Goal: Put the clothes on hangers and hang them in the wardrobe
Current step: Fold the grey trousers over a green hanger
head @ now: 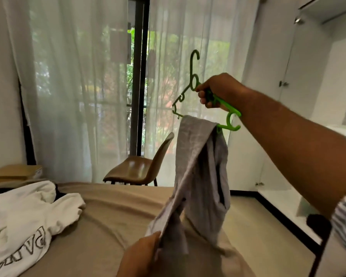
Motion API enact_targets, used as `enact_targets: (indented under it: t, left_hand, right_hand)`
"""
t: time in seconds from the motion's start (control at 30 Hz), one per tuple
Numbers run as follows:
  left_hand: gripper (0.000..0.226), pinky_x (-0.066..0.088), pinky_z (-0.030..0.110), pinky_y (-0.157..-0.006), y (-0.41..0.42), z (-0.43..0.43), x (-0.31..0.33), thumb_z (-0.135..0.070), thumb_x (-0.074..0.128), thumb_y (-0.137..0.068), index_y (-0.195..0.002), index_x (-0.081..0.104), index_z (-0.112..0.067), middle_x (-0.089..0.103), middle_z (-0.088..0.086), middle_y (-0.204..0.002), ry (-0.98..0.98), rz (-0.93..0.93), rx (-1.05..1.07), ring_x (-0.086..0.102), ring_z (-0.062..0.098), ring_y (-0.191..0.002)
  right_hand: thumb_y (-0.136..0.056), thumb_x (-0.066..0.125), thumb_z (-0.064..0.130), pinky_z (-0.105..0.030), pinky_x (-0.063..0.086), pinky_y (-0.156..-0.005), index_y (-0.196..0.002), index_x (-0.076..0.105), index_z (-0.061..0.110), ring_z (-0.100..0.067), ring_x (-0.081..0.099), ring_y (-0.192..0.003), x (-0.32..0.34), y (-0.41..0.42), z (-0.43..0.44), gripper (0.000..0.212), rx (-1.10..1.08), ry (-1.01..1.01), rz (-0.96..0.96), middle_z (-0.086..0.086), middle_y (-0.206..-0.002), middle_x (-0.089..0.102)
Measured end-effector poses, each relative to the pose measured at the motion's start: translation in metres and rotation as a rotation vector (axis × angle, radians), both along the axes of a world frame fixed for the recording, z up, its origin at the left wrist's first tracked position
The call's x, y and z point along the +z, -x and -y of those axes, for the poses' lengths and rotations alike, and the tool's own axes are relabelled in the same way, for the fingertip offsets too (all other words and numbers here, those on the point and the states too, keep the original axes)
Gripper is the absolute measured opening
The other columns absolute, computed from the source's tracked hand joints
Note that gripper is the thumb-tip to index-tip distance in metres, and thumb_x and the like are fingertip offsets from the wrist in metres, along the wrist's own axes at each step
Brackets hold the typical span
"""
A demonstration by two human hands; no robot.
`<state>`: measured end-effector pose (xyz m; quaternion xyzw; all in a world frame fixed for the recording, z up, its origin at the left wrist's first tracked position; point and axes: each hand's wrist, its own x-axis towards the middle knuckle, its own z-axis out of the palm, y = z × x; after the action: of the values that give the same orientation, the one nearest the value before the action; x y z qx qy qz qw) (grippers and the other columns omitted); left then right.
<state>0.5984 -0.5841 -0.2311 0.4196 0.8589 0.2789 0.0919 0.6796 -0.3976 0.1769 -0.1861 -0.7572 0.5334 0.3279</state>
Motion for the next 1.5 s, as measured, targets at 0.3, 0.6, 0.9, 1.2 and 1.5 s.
enact_targets:
  t: [0.3,0.6,0.9,1.2,1.5]
  left_hand:
    - [0.093,0.038,0.018,-0.105,-0.056,-0.017,-0.002,-0.061,0.053,-0.089,-0.156,-0.006,-0.035,0.016,0.002,-0.165,-0.303,-0.223,-0.072,0.044,0.019,-0.142]
    - [0.048,0.045,0.031,-0.102,-0.096,-0.053,0.047,-0.034,0.054,-0.095,-0.141,0.041,-0.026,0.041,-0.004,-0.14,-0.479,-0.181,-0.066,0.054,0.014,-0.117]
    - [0.043,0.05,0.024,-0.098,-0.034,-0.126,0.036,-0.036,0.068,-0.091,-0.132,0.056,-0.03,0.064,-0.012,-0.12,-0.324,0.055,-0.313,0.061,0.0,-0.107]
    - [0.023,0.063,0.045,-0.079,0.049,-0.247,0.047,-0.027,0.069,-0.094,-0.115,0.069,-0.018,0.071,0.009,-0.111,-0.531,0.683,-0.228,0.071,0.019,-0.105]
    - [0.046,0.038,0.022,-0.042,0.111,-0.382,0.184,-0.058,0.059,-0.083,-0.083,0.067,-0.013,0.064,0.004,-0.068,-0.578,1.076,-0.113,0.054,0.012,-0.05]
  right_hand:
    - [-0.095,0.045,0.001,-0.02,0.041,-0.044,-0.097,0.064,0.0,-0.016,0.053,-0.048,0.034,-0.036,0.016,0.019,0.077,-0.038,-0.074,-0.004,-0.06,0.056]
    - [-0.093,0.053,0.002,-0.023,0.044,-0.046,-0.101,0.065,-0.003,-0.017,0.054,-0.052,0.026,-0.054,0.005,0.014,0.09,-0.15,-0.033,-0.007,-0.065,0.058]
    - [-0.095,0.061,0.007,-0.023,0.041,-0.046,-0.108,0.068,-0.009,-0.017,0.052,-0.052,-0.029,-0.069,-0.103,0.022,0.018,-0.211,-0.081,-0.007,-0.064,0.057]
    - [-0.097,0.063,0.014,-0.027,0.04,-0.047,-0.115,0.068,-0.008,-0.021,0.053,-0.055,-0.083,-0.011,-0.266,0.029,0.056,-0.277,-0.146,-0.007,-0.064,0.058]
    - [-0.102,0.056,0.016,-0.027,0.044,-0.045,-0.113,0.071,0.005,-0.025,0.052,-0.053,-0.082,0.009,-0.398,0.022,0.093,-0.301,-0.039,-0.005,-0.06,0.056]
